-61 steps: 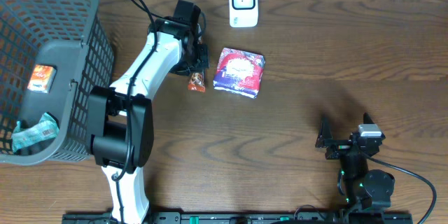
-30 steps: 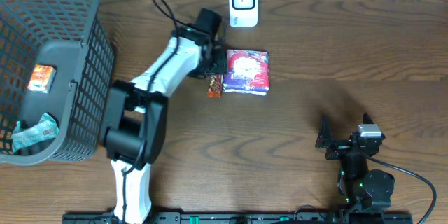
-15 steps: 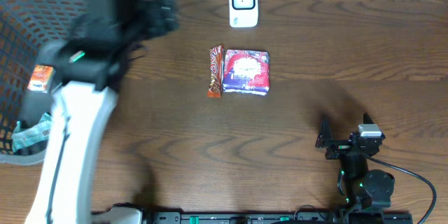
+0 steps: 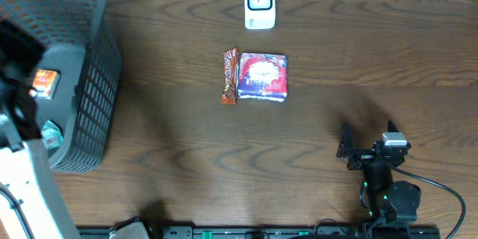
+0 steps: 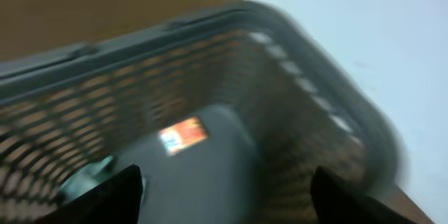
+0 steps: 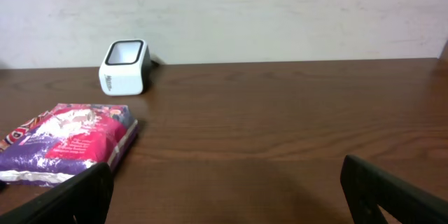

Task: Scan the item barcode
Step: 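Reach into the basket and grasp the mint-green packet with left gripper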

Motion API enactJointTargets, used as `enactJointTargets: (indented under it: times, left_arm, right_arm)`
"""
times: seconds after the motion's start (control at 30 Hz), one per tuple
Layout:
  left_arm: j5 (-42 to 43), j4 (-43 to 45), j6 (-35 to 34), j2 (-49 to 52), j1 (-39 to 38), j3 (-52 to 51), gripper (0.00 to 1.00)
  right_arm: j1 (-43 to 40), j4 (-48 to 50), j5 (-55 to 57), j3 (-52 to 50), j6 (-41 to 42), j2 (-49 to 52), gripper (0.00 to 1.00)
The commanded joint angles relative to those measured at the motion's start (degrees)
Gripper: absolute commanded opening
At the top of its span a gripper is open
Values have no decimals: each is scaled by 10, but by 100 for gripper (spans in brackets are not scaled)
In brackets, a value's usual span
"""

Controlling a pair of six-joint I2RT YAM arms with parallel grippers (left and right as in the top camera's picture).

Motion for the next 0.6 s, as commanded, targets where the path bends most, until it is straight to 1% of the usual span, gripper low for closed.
enactJointTargets:
  times: [0.0, 0.1, 0.23, 0.33, 0.47, 0.57]
  left_arm:
    - [-14, -19, -74, 32, 45, -6, 77]
    - [-14, -40, -83, 63, 63, -10, 77]
    - [-32, -59, -83, 116, 67, -12, 78]
    - [-77, -81, -91, 159, 67, -12, 78]
    - [-177, -116, -141, 217, 70, -12, 77]
    - [-185, -130, -170, 264, 81, -17, 77]
  right_arm:
    - [-5, -2, 4, -2, 8, -3, 99]
    - [-5, -2, 4, -2, 8, -3, 99]
    - [-5, -2, 4, -2, 8, -3, 99]
    - [-5, -2, 4, -2, 8, -3, 99]
    - [-5, -2, 4, -2, 8, -3, 99]
    - [-5, -2, 4, -2, 8, -3, 99]
